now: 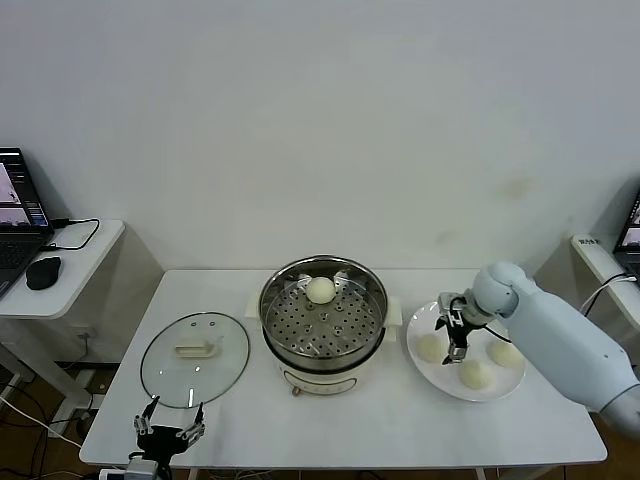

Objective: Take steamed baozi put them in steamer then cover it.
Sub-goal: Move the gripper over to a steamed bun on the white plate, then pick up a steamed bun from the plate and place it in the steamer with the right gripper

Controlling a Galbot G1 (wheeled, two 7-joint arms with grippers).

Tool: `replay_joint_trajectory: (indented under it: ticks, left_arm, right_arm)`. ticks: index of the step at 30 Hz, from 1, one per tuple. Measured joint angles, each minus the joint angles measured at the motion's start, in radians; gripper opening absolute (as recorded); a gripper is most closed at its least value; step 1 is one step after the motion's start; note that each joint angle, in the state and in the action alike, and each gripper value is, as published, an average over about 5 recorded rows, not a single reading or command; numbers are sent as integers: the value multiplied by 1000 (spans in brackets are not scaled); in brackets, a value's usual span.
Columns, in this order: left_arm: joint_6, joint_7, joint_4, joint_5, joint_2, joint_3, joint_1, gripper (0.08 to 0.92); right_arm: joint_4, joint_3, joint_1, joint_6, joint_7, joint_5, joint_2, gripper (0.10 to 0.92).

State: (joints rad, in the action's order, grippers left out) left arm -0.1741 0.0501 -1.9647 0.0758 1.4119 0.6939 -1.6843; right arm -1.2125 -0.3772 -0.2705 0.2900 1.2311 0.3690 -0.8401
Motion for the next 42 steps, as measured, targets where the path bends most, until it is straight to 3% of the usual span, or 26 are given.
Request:
replay_joint_trajectory:
  ticks: [23, 29, 42]
  left_arm:
    - [3, -3, 11, 5, 5, -7, 2, 823]
    - [3, -3, 15, 5, 4, -7, 6, 823]
    - [3, -3, 17, 3, 3, -9, 15, 823]
  right_arm:
    - [68, 7, 2, -9, -8, 24, -55, 821]
    - [81, 7, 4, -9, -9, 23, -63, 719]
    - [59, 21, 32, 1, 14, -3, -36, 676]
